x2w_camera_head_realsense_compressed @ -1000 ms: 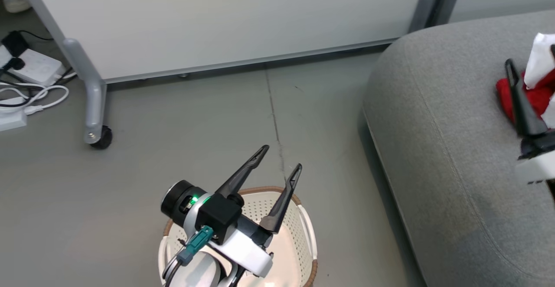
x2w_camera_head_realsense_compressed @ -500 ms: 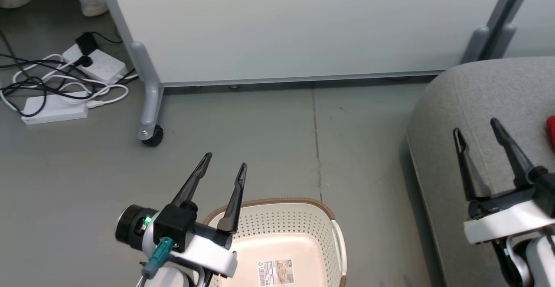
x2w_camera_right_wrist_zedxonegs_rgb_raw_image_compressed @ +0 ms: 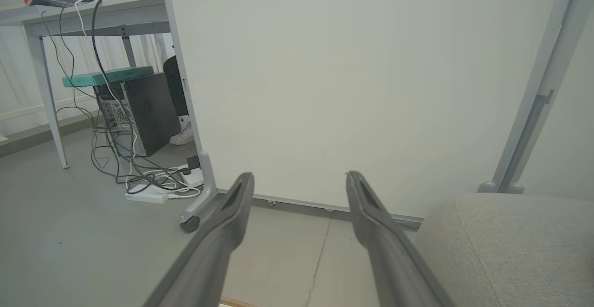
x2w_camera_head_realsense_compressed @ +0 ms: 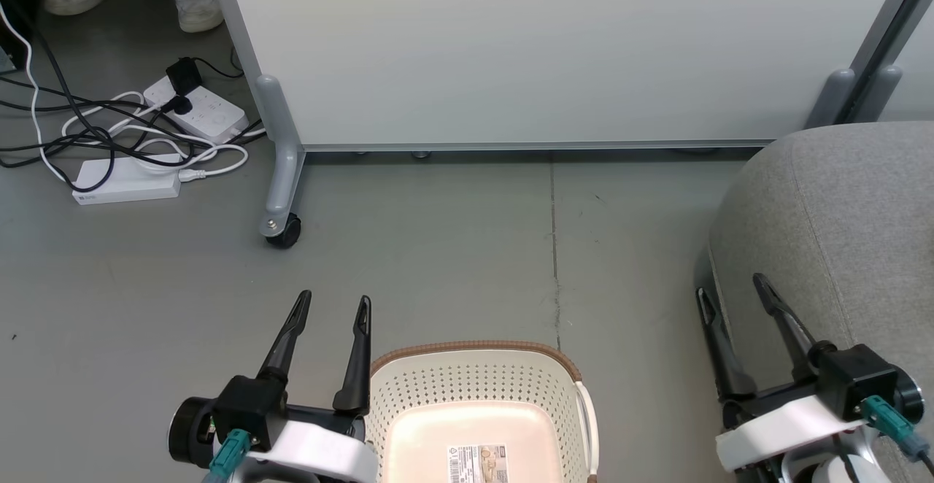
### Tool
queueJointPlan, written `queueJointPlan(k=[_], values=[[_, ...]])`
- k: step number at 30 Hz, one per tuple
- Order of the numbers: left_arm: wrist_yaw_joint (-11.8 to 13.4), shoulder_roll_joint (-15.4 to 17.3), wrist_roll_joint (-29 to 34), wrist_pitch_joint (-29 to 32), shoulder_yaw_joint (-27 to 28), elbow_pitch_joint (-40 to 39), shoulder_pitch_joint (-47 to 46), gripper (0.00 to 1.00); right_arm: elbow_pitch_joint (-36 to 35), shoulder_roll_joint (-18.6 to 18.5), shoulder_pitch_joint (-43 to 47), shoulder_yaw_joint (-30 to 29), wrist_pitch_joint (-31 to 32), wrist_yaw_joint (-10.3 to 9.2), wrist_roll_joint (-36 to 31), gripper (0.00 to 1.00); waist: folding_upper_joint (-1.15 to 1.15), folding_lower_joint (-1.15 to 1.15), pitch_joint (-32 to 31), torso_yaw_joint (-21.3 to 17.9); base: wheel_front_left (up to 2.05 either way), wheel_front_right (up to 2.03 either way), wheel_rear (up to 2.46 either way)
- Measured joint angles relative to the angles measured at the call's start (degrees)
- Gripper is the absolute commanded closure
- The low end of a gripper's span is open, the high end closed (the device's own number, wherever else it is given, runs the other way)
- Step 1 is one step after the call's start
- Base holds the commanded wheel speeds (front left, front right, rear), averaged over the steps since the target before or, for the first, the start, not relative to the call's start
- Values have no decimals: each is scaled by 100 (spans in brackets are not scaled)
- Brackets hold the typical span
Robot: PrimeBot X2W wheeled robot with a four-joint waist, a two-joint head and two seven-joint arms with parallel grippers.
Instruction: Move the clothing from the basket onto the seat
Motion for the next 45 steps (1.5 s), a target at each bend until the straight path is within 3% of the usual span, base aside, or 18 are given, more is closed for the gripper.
queueJointPlan(k=[5, 20, 36, 45], values=[[66, 1, -5, 0, 23, 12, 41, 0, 24, 204, 67, 10, 0, 0, -81, 0, 0, 0, 16, 24, 0, 0, 0], [208, 2, -38, -1, 83, 133, 79, 0, 85, 311, 81, -13, 0, 0, -123, 0, 0, 0, -20, 24, 0, 0, 0], [196, 1, -132, 0, 62, 347, 73, 0, 121, 359, 90, -209, 0, 0, -146, 0, 0, 0, 33, -25, 0, 0, 0], [43, 2, -192, 0, 113, 354, 39, 0, 119, 394, 62, -309, 0, 0, -201, 0, 0, 0, 100, -44, 0, 0, 0]])
